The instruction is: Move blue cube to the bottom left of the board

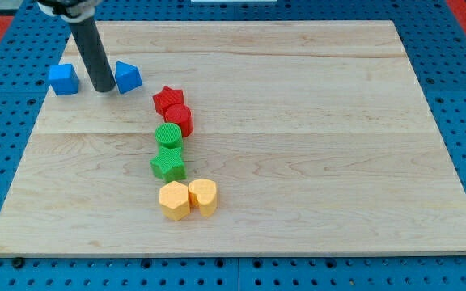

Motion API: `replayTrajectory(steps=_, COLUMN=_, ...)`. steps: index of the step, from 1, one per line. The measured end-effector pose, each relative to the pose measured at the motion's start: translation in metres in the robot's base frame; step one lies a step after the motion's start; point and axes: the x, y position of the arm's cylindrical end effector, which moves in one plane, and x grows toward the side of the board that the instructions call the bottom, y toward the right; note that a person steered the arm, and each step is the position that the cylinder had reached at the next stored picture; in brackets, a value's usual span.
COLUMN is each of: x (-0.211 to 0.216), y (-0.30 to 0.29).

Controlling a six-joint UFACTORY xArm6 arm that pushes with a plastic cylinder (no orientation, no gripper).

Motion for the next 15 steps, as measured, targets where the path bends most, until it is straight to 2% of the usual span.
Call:
replayTrajectory(steps=1, x=-0.024, y=0.002)
replayTrajectory(steps=2, x=-0.055, y=-0.031)
replayTrajectory(steps=3, x=-0.046, y=-0.055)
replayTrajectory(steps=4, x=-0.007, y=-0.016)
replayTrajectory(steps=5, x=0.014, y=-0.015)
replayTrajectory(steps=6, x=-0.029, y=-0.017)
replayTrajectory(steps=7, x=-0.021, y=-0.06)
replayTrajectory(steps=9, x=0.057, y=-0.055)
replayTrajectory(steps=10, x=0.054, y=-0.04)
replayTrajectory(steps=13, x=0.09, y=0.007)
replayTrajectory(steps=15, x=0.121, y=-0.034)
